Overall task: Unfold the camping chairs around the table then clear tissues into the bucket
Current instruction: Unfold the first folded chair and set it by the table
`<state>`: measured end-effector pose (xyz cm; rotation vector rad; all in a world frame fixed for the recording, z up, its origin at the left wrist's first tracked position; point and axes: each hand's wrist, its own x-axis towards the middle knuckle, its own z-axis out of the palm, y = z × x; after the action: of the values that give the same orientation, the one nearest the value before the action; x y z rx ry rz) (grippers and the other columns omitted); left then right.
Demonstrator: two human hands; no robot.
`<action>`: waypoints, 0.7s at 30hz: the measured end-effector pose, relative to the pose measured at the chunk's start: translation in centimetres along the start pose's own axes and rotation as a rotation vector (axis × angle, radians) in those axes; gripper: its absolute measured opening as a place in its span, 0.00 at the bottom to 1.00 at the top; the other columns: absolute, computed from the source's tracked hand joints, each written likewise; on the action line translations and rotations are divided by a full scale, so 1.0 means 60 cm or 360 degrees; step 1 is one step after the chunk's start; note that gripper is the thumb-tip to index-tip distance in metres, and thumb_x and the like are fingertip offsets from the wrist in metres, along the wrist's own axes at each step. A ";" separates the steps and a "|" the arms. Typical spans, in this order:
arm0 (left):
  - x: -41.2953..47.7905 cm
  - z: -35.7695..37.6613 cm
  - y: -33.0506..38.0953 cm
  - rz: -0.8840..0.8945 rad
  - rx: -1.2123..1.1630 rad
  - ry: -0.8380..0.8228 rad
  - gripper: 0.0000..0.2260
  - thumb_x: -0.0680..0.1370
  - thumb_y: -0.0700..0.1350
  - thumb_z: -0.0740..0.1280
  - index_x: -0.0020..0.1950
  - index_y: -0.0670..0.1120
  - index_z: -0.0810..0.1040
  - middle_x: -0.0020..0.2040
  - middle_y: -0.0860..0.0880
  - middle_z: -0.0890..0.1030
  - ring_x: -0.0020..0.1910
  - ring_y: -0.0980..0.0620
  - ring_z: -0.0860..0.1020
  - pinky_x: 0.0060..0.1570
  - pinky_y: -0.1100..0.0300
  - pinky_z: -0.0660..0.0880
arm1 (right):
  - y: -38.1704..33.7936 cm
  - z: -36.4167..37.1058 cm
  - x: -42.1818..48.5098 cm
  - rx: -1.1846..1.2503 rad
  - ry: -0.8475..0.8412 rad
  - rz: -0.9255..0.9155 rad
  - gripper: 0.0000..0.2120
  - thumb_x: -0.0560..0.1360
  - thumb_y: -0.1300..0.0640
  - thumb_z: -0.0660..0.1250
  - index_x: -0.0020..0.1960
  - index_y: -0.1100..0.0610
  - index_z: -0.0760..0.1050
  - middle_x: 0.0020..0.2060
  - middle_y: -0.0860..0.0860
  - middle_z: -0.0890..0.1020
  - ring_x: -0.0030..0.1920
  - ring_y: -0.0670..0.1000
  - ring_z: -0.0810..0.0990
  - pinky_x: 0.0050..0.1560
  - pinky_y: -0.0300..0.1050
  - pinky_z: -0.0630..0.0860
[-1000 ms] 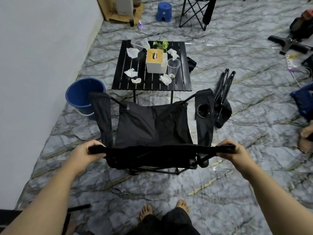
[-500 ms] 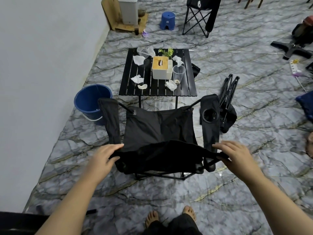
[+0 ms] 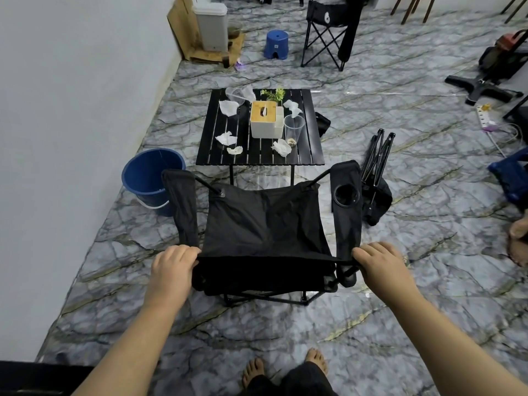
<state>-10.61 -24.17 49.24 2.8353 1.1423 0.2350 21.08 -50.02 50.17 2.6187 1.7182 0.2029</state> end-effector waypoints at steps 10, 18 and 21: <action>0.010 0.001 -0.023 0.0106 -0.0080 -0.0023 0.07 0.68 0.38 0.66 0.44 0.46 0.72 0.34 0.44 0.78 0.34 0.40 0.77 0.32 0.50 0.76 | 0.010 -0.008 0.008 -0.0013 -0.0041 0.0132 0.22 0.46 0.73 0.76 0.31 0.57 0.70 0.23 0.50 0.74 0.25 0.55 0.73 0.32 0.42 0.61; 0.018 -0.012 -0.018 0.0071 -0.0371 0.0023 0.34 0.73 0.72 0.47 0.41 0.45 0.78 0.37 0.48 0.80 0.39 0.44 0.77 0.38 0.54 0.70 | -0.003 -0.009 -0.004 0.0248 -0.0093 0.0164 0.32 0.71 0.27 0.45 0.37 0.52 0.73 0.32 0.46 0.78 0.38 0.51 0.76 0.41 0.44 0.65; 0.016 -0.012 -0.024 0.0054 -0.0587 0.0014 0.34 0.73 0.72 0.47 0.40 0.45 0.79 0.36 0.50 0.79 0.39 0.46 0.76 0.39 0.56 0.68 | 0.006 -0.020 -0.004 0.0511 -0.0214 0.0255 0.33 0.66 0.23 0.41 0.36 0.50 0.68 0.32 0.43 0.75 0.40 0.49 0.70 0.44 0.44 0.61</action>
<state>-11.06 -22.46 49.90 2.5315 0.9384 0.4132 21.19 -50.44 51.36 2.9133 1.6162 -0.2670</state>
